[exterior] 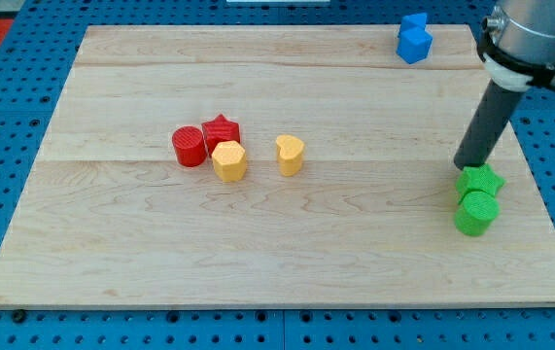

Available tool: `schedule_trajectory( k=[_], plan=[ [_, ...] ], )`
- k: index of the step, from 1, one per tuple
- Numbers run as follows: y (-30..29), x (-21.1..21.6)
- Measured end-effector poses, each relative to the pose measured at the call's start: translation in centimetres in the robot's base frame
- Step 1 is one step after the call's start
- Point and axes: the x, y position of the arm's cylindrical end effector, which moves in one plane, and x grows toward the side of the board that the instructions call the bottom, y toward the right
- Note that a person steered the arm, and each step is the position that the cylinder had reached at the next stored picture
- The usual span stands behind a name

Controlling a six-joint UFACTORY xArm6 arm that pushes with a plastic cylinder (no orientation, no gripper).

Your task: Move your hand above red circle

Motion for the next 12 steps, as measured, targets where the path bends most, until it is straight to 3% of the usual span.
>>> schedule_trajectory(
  k=[1,2,4,6,7,8,9,11,12],
  plan=[
    [0.0,2.6],
    [-0.1,2.5],
    [-1.3,-1.7],
    [-1.3,-2.0],
    [-2.9,-5.6],
    [-8.7,-11.6],
    [-16.0,-13.9],
    [-17.2,-14.0],
    [-17.5,-16.1]
  ],
)
